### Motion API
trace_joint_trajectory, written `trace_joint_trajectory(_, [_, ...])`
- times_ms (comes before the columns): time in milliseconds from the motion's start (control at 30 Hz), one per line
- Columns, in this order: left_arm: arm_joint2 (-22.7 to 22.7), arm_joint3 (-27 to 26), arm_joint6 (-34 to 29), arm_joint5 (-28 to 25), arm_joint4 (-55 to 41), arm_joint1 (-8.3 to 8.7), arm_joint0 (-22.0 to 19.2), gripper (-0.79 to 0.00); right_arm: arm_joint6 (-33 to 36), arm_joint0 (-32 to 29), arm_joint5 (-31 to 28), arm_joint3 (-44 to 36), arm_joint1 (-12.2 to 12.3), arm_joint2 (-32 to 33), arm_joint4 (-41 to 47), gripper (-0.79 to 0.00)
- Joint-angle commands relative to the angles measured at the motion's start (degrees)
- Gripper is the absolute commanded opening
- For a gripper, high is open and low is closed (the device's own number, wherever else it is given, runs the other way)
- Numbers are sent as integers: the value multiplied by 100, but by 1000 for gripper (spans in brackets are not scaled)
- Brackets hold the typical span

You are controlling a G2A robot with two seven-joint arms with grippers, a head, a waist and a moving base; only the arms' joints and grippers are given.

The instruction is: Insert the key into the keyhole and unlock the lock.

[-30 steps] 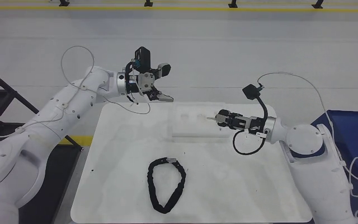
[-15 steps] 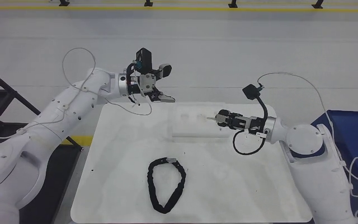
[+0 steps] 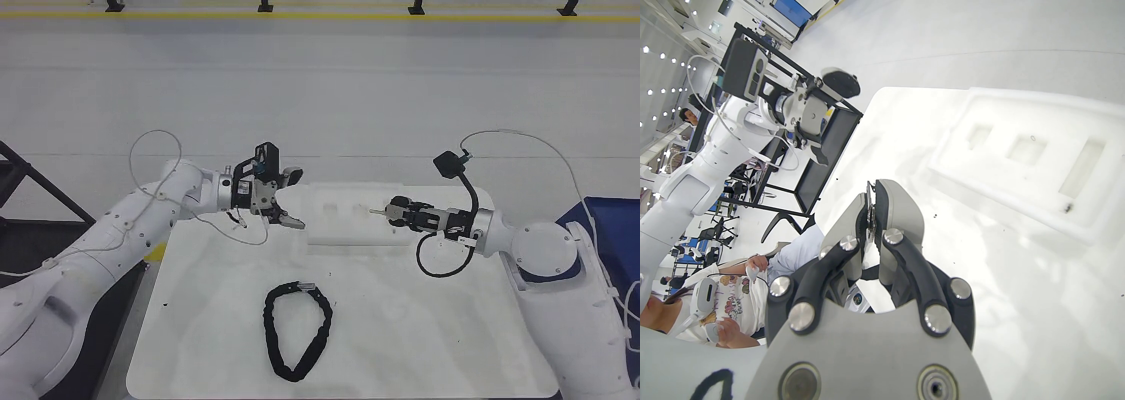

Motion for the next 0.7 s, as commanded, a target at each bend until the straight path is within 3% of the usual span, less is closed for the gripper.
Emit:
trace_joint_trajectory(0, [-19,-13,0,1,124,20,136,0,0,0,0,0,0,0,0,-785])
trace_joint_trajectory(333, [103,-33,74,1,478,56,506,0,0,0,0,0,0,0,0,-785])
trace_joint_trajectory(533, [463,1,-64,1,193,56,542,0,0,0,0,0,0,0,0,-785])
trace_joint_trajectory(667, [463,-6,-101,1,159,55,551,0,0,0,0,0,0,0,0,-785])
